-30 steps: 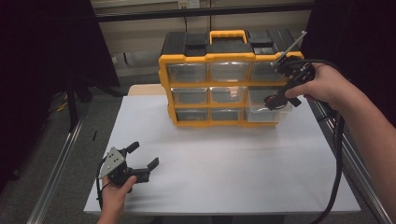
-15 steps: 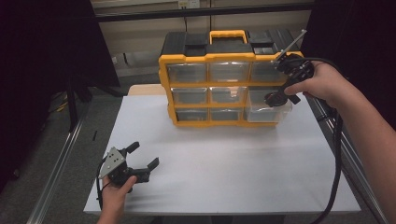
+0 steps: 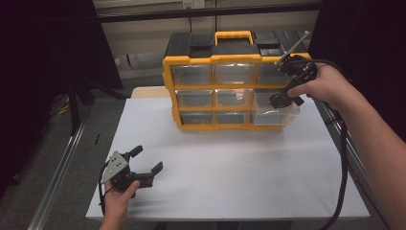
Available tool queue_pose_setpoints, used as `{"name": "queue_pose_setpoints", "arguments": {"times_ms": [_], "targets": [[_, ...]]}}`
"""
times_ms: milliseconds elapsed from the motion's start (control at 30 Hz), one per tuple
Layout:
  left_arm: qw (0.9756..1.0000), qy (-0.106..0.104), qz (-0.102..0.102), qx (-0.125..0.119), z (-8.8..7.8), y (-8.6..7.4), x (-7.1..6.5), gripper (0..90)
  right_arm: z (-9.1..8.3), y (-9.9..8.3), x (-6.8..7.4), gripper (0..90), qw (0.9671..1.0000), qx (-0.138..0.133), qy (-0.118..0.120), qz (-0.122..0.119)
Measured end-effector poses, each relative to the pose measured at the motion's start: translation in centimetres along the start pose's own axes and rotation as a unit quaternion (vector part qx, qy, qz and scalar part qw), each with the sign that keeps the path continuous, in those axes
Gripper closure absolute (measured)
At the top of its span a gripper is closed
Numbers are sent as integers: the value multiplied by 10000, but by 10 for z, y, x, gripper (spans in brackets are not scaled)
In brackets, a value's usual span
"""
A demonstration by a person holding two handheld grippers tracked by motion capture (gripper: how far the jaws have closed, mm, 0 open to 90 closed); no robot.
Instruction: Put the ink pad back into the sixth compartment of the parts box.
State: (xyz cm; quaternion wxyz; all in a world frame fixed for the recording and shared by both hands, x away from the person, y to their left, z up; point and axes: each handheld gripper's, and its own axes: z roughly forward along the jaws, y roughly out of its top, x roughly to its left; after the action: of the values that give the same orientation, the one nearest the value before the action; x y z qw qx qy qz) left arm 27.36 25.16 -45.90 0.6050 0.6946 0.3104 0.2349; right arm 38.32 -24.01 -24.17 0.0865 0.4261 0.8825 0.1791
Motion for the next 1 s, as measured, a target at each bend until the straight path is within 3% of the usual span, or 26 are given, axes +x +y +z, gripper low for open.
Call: {"name": "queue_pose_setpoints", "arguments": {"times_ms": [333, 667, 1000], "targets": [[10000, -14, 13, 19, 0, 0, 0, 26, 6, 1, -6, 300, 9999, -11, -39, 101], [10000, -1, 15, 11, 0, 0, 0, 26, 11, 2, -10, 300, 9992, 17, -117, 377], [10000, -15, 40, 29, -1, 0, 1, 26, 17, 3, -11, 300, 9988, 7, -182, 451]]}}
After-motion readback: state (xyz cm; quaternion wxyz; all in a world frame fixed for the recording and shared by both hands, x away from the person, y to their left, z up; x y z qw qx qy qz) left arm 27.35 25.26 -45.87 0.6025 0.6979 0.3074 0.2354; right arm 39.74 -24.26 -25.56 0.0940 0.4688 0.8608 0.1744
